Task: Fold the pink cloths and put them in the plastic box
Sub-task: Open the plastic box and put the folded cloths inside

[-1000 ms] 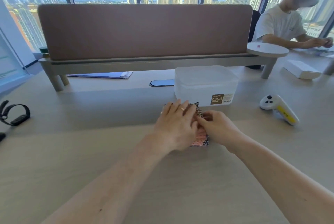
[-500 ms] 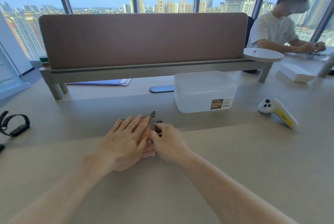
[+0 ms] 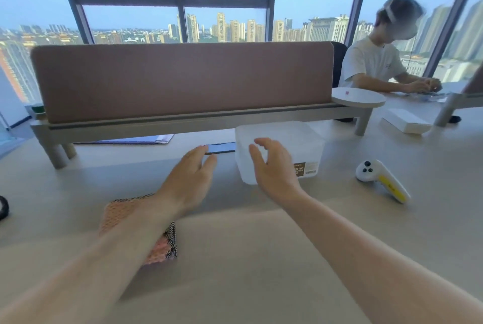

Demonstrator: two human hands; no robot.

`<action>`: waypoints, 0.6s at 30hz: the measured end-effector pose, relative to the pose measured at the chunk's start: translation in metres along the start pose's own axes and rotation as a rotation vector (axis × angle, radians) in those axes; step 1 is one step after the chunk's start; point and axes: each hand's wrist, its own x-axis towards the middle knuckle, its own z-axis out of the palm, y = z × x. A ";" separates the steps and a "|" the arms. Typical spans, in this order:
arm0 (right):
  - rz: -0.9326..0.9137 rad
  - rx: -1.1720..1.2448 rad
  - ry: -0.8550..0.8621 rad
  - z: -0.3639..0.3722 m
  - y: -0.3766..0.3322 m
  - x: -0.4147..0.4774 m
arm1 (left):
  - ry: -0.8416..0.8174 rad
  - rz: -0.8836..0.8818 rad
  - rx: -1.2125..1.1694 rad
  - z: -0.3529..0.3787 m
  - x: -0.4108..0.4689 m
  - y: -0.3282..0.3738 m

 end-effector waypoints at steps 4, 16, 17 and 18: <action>0.008 -0.210 0.113 -0.055 0.034 0.048 | -0.071 -0.113 -0.293 0.059 0.047 0.041; 0.360 -0.275 -0.010 -0.062 0.068 0.064 | 0.001 -0.204 -0.558 0.082 0.082 0.040; 0.358 -0.283 -0.011 -0.063 0.064 0.057 | -0.008 -0.199 -0.553 0.078 0.075 0.039; 0.357 -0.287 -0.017 -0.064 0.060 0.047 | -0.015 -0.194 -0.538 0.074 0.067 0.036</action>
